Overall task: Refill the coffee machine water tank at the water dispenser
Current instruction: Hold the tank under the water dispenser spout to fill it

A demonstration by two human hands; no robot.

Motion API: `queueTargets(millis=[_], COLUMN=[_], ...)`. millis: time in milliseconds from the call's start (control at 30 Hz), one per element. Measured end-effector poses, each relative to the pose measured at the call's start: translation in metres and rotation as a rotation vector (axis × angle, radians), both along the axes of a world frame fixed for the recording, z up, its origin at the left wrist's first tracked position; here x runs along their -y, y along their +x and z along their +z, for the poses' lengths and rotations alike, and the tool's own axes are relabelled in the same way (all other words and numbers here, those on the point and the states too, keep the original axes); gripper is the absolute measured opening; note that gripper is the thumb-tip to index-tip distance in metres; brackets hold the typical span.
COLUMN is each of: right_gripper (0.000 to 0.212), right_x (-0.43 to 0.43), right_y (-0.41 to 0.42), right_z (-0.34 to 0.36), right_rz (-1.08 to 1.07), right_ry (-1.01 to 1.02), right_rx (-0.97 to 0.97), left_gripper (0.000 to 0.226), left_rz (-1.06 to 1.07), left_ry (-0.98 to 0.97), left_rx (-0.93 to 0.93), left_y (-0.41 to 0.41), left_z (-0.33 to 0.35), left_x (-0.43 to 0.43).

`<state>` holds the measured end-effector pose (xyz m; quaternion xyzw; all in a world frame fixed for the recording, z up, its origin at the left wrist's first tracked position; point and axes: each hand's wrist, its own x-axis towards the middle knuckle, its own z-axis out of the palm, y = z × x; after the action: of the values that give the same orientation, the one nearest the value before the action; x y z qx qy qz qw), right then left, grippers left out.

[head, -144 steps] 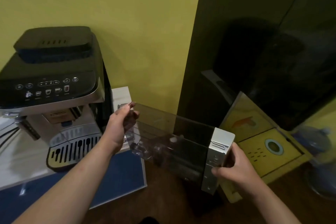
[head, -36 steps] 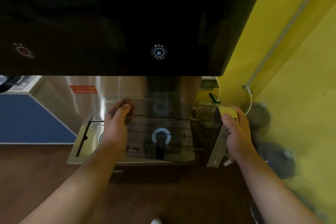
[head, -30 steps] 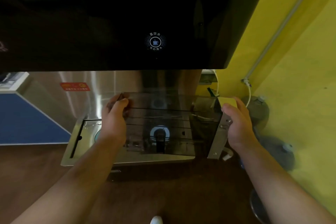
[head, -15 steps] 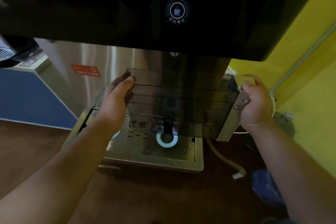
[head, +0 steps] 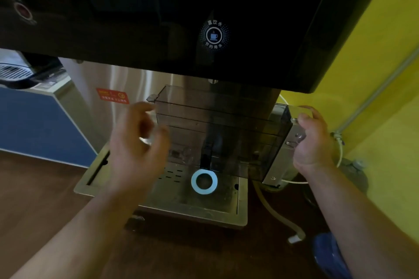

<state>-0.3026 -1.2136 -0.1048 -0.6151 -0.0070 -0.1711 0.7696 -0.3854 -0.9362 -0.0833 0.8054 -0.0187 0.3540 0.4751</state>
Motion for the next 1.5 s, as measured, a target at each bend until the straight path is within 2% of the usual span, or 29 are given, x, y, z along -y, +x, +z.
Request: queueTargets(millis=[67,133,267,433,667,767,833,900,933,1000,1067,1133,1167,1200,1300,1400,1500], right_gripper=[0.016,0.018,0.026,0.030,0.020,0.013,0.017,0.026,0.030,0.032,0.030,0.024,0.020,0.018,0.019,0.021,0.020], right_x=[0.001,0.001,-0.006,-0.008,-0.008,-0.007,-0.007,-0.010,-0.011,-0.012,-0.010,-0.009,-0.007,-0.007,-0.005,-0.004,-0.002], right_y=[0.000,-0.001,-0.006,-0.007,-0.005,-0.002,-0.002,-0.003,-0.004,-0.006,-0.004,-0.003,-0.001,0.000,0.003,0.004,0.006], right_z=[0.001,0.003,0.013,0.016,0.015,0.014,0.014,0.015,0.017,0.018,0.018,0.017,0.015,0.014,0.008,0.005,0.005], right_rz=[0.007,0.017,0.068,0.103,0.085,0.077,0.074,0.051,0.043,0.040,0.028,0.024,0.031,0.042,0.055,0.056,0.043], right_ry=[0.009,0.008,0.032,-0.016,-0.010,-0.018,-0.012,-0.037,-0.060,-0.108,-0.139,-0.164,-0.166,-0.160,-0.128,-0.087,-0.077], right_rx=[-0.020,-0.009,0.025,0.032,0.045,0.032,0.031,0.026,0.027,0.036,0.039,0.063,0.080,0.091,0.084,0.076,0.057], left_gripper=[0.040,0.060,0.076,0.080,0.082,0.077,0.067,0.047,0.035,0.018,0.023,0.052,0.062,0.061,0.031,0.037,0.034], left_rz=[-0.137,-0.106,-0.074,-0.040,0.034,-0.002,-0.045,-0.064,-0.050,0.043,0.136,0.055,-0.017,-0.086,-0.160,-0.135,-0.133], left_ry=[0.421,0.608,0.656,0.636,0.719,0.700,0.662,0.545,0.425,0.063,-0.316,-0.509,-0.588,-0.655,-0.657,-0.612,-0.647], left_rx=[0.146,0.203,0.134,0.028,0.003,0.036,0.092,0.159,0.164,0.044,-0.220,-0.462,-0.522,-0.545,-0.505,-0.490,-0.463], left_y=[0.000,0.007,0.012,0.022,0.024,0.025,0.025,0.020,0.016,0.009,0.015,0.025,0.031,0.037,0.046,0.051,0.054], left_z=[0.017,0.035,0.050,0.050,0.053,0.055,0.053,0.041,0.031,0.007,-0.011,-0.013,-0.012,-0.010,-0.002,0.002,0.003], left_x=[0.015,0.028,0.047,0.044,0.038,0.032,0.025,0.016,0.012,0.005,-0.006,-0.014,-0.016,-0.016,-0.009,-0.007,-0.006])
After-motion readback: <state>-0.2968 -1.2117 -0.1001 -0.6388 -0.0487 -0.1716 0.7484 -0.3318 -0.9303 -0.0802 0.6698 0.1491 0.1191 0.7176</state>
